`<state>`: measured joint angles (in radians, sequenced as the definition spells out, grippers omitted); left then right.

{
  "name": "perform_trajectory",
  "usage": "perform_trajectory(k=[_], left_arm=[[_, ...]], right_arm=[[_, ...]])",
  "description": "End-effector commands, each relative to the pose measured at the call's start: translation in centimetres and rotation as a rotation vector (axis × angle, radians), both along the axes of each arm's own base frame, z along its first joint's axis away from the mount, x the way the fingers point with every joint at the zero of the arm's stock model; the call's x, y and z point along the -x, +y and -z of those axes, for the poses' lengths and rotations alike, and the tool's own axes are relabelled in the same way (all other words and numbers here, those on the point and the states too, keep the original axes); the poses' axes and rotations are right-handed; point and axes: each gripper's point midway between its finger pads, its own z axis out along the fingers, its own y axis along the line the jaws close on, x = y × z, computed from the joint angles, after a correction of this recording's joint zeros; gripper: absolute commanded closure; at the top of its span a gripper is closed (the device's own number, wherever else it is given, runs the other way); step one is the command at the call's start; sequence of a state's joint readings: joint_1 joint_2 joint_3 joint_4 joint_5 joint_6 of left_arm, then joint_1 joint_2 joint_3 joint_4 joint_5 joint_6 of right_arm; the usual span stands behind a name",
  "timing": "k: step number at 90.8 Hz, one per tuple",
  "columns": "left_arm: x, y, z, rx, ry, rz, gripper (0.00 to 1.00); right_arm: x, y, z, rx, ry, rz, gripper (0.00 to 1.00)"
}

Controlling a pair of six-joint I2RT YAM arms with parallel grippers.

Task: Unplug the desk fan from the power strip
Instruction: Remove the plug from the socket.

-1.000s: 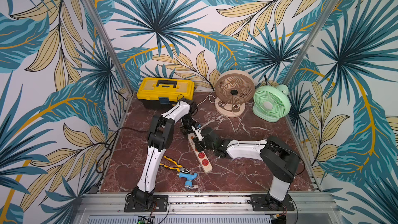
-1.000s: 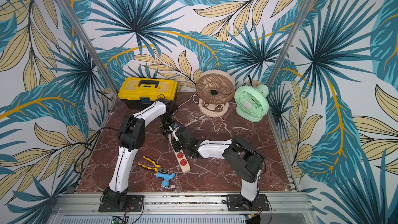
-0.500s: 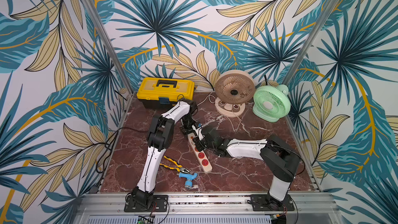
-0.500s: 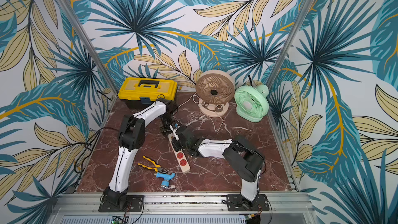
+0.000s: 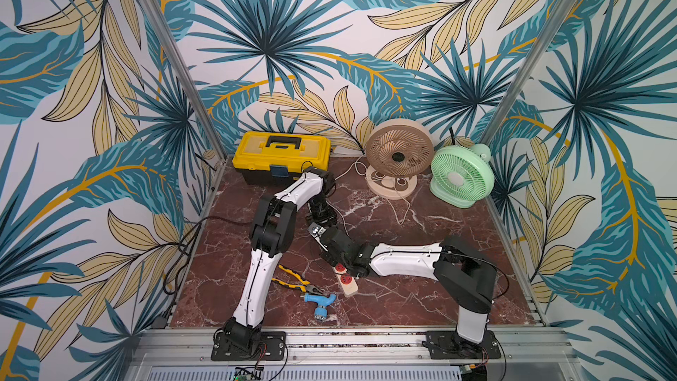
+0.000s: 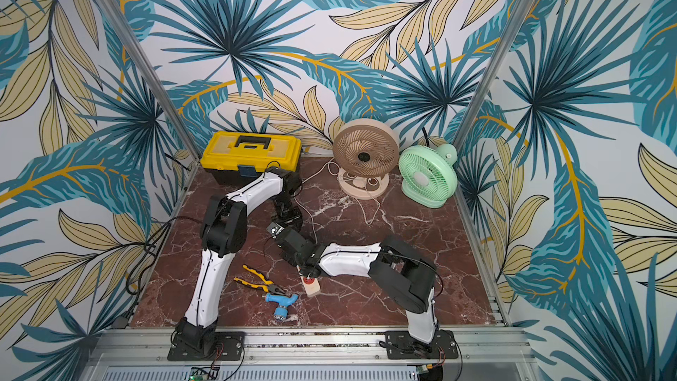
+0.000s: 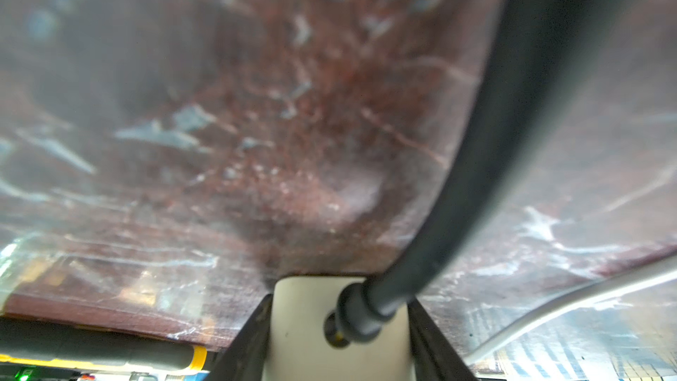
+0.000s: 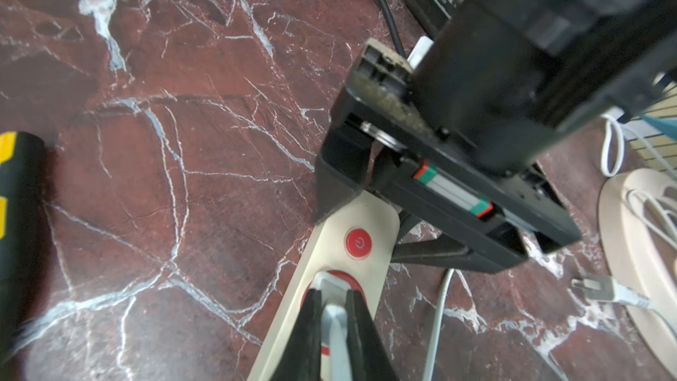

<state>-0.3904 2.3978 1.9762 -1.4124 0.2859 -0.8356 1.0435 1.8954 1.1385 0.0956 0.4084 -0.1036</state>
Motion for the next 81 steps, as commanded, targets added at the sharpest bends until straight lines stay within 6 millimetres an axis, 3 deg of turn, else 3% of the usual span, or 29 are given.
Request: perform_trajectory(k=[1, 25, 56, 81], left_arm=[[1.1, 5.3, 7.7, -0.251, 0.074, 0.04, 1.0], [1.2, 5.3, 7.8, -0.251, 0.074, 0.042, 1.0], [1.2, 5.2, 7.8, -0.251, 0.075, 0.044, 1.0], [1.2, 5.2, 7.8, -0.251, 0.073, 0.043, 1.0]], right_arm=[[2.0, 3.4, -2.2, -0.012, -0.064, -0.127, 1.0], [0.7, 1.2, -2.4, -0.071, -0.045, -0.036, 1.0], [-3.2, -4.4, -1.5, -0.376, 0.178, 0.189, 1.0], [-3.7, -4.9, -1.2, -0.416, 0.231, 0.212, 1.0]])
